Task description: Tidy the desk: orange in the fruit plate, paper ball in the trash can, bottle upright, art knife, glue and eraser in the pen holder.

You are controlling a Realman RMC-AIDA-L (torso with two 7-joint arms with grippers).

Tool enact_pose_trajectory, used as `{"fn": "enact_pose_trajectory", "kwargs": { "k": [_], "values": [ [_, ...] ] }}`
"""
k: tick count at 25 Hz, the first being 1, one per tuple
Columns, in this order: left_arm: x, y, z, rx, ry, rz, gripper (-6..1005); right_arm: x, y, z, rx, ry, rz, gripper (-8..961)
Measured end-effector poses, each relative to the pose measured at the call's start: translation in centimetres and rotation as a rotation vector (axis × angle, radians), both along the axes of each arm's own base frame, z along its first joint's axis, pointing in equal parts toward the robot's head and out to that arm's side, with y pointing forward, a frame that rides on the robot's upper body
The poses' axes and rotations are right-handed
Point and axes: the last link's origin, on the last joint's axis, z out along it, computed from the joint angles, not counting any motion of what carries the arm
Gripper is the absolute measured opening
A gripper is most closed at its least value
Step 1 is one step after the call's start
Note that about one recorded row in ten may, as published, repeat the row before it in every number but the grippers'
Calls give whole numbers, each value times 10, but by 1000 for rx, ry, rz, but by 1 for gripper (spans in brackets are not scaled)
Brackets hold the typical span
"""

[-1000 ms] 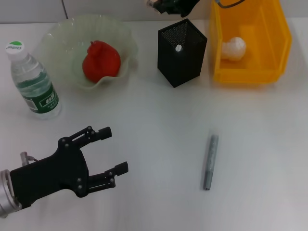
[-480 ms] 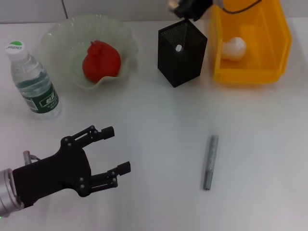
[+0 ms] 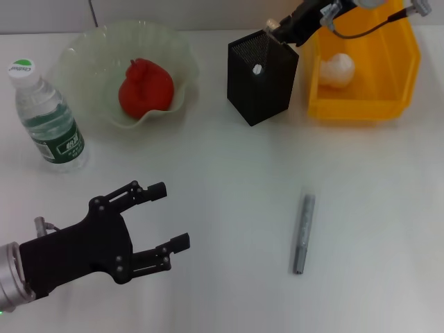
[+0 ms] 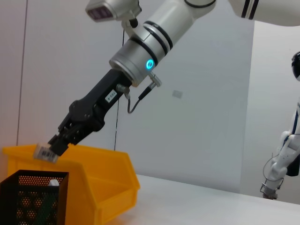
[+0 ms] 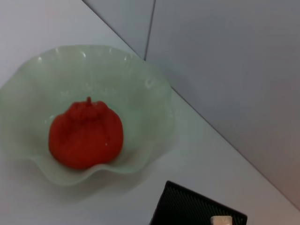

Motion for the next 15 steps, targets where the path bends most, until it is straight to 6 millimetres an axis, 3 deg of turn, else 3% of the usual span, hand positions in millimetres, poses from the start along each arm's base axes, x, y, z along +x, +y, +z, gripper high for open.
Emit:
{"fn": "enact_pose_trajectory", "kwargs": {
  "k": [15],
  "values": [
    [1,-1,-3,-18,1,-3,843,-2,5,-3,41,6,23,262]
  ]
}}
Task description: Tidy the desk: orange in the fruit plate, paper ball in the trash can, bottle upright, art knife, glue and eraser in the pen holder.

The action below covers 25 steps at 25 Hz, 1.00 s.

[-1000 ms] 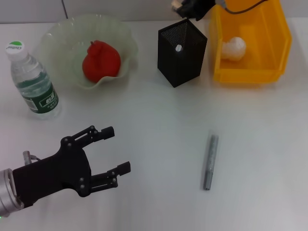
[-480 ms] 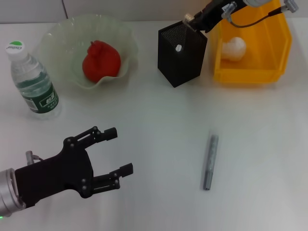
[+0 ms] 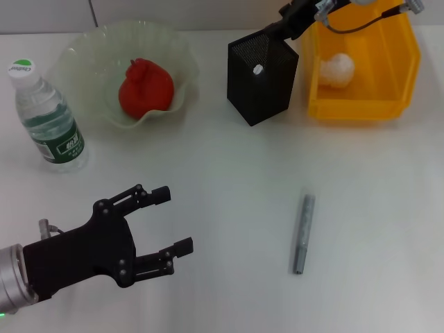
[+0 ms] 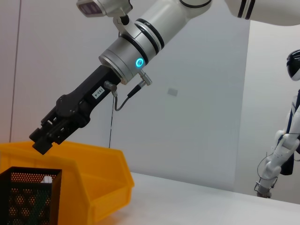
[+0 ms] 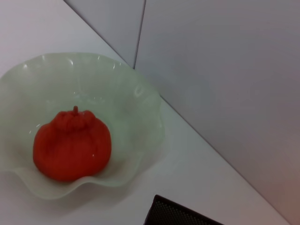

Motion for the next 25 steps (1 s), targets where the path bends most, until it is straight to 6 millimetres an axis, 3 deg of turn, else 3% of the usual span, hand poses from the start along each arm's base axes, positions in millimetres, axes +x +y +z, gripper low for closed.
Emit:
{"fn": "enact_pose_trajectory", "kwargs": {
  "k": [6,11,17,24,25],
  "values": [
    [0,0,0,0,0,0,843,-8,-1,6,15,11,20,468],
    [0,1,1,3,-2,-1,843,-25,-12,26,26,60,17,608],
    [1,2,1,2,1,-2,843,-43,-52,58,5,141,-12,663],
    [5,8,1,-16,-2,-8,843,-25,-100,73,-72,87,-232,701],
    [5,8,1,-16,0,-9,843,-25,-100,73,-72,87,-232,721]
  ]
}}
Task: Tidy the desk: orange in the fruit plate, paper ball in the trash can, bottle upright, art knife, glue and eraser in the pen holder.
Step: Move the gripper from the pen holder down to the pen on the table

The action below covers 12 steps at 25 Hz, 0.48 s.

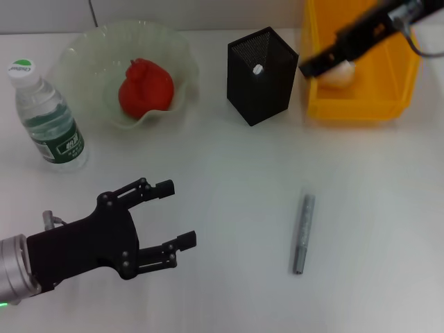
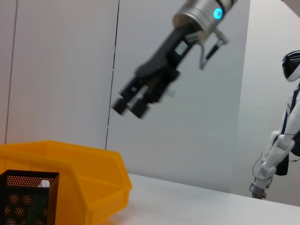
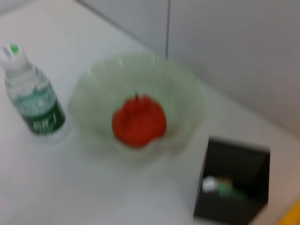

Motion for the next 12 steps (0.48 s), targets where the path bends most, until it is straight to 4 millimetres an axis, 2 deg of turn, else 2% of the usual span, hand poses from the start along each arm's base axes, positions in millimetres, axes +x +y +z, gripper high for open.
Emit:
{"fn": "enact_pose_trajectory", "kwargs": {
  "k": [3,6,12],
  "values": [
    [1,1,0,3,3,-7,843,10,-13,-2,-39,-22,-66,780],
    [2,2,1,6,1,-16,843,22,-24,-15,-83,-60,-106,840],
    [4,3,-1,-8,7,-32,843,34,-40,-45,-141,-115,-153,837]
  ]
}}
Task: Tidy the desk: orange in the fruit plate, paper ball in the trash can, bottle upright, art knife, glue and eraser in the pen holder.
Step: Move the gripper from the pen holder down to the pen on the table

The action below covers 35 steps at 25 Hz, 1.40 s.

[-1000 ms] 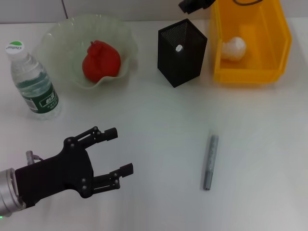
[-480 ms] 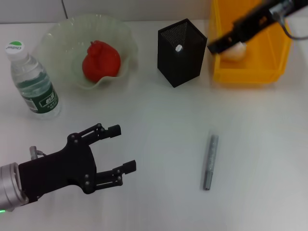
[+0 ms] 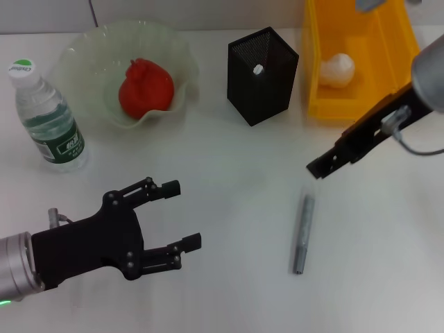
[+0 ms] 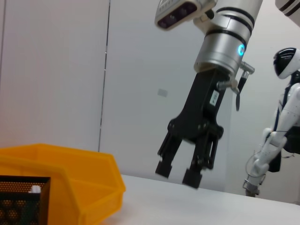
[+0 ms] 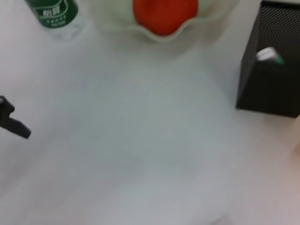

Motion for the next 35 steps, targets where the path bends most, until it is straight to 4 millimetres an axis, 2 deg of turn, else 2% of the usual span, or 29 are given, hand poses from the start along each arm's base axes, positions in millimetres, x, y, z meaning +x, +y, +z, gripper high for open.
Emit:
{"fn": "enact_pose_trajectory", "kwargs": {
  "k": [2,4,12,24,35],
  "values": [
    [1,1,-1,-4,1,-8,843,0,-2,-11,-11,-8,-27,836],
    [3,2,-2,-11,7,-16,843,0,-2,-13,-15,-11,-38,835],
    [4,4,-3,-15,13,-26,843,16,-6,-35,-89,6,-157,824],
    [4,2,-7,-25,22,-27,842,27,0,-40,-102,-47,-210,807],
    [4,2,-7,-24,22,-23,842,34,9,-58,-103,-145,-188,792]
  ]
}}
